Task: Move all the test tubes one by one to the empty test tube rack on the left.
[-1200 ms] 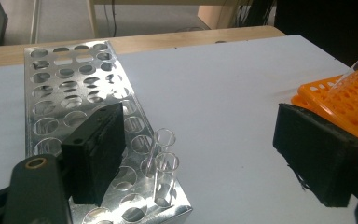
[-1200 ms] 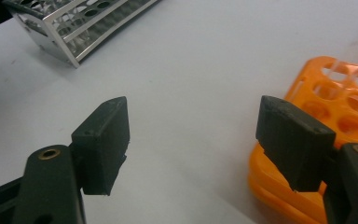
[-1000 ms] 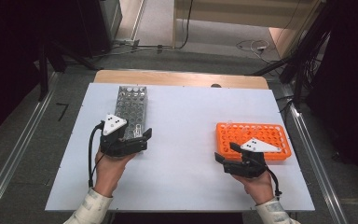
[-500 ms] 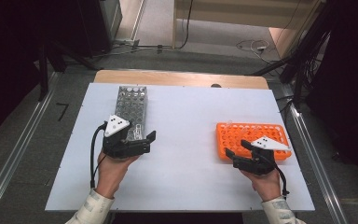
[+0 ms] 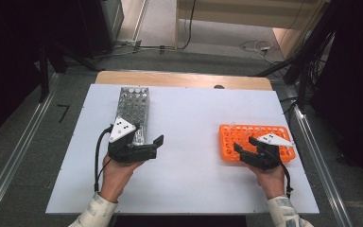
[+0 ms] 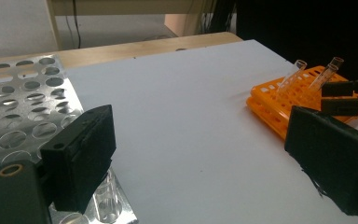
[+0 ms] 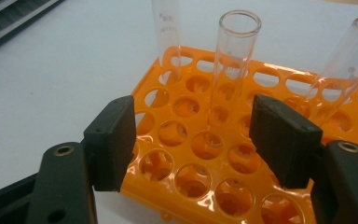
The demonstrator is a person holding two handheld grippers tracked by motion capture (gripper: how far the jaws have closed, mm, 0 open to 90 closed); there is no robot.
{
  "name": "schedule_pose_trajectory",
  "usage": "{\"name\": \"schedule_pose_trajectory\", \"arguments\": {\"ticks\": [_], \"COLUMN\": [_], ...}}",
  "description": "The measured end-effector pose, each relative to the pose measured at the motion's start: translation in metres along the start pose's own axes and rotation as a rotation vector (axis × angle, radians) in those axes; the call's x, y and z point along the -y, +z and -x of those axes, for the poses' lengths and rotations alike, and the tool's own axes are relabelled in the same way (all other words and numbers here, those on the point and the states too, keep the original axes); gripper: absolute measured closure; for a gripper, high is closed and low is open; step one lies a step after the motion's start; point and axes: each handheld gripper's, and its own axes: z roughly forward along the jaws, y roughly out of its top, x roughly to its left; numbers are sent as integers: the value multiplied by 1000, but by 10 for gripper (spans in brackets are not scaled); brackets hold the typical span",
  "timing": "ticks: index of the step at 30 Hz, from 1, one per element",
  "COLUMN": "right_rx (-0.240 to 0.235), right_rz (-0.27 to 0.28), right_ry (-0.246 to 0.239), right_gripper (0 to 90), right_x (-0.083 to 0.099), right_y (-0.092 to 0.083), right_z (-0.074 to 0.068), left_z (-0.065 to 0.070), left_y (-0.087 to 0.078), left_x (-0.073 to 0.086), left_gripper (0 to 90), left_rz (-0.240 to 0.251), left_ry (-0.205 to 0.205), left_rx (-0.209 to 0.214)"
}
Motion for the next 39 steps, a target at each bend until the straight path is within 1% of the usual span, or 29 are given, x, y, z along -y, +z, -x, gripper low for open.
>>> {"name": "schedule_pose_trajectory", "arguments": {"ticks": [4,9,12,15,20,24,28,31,34,39], "right_rx": [10,19,26,32,36,50,54,62,63,71], "right_rz": [4,6,8,12,10,15,17,23,27,49], "right_ry": [2,3,4,6,17,20,19,11,17,10], "right_gripper": [349,418,462,506,571,641,704,725,727,728], "right_x": [-2,-4,-4,-5,-5,-5,-5,-5,-6,-10], "right_y": [7,16,19,21,23,23,23,22,20,14], "right_z": [1,3,3,4,6,7,7,6,7,5], "left_z": [2,2,3,4,6,7,7,8,8,8], "left_y": [2,5,6,7,8,9,10,11,11,11], "left_x": [1,3,4,4,5,6,6,6,7,7], "left_gripper": [79,72,72,73,74,73,74,73,73,73], "left_rz": [-17,-30,-38,-39,-42,-48,-54,-55,-54,-57], "left_ry": [18,14,24,32,26,30,34,32,29,30], "left_rx": [0,-3,-3,-2,8,11,9,9,8,6]}}
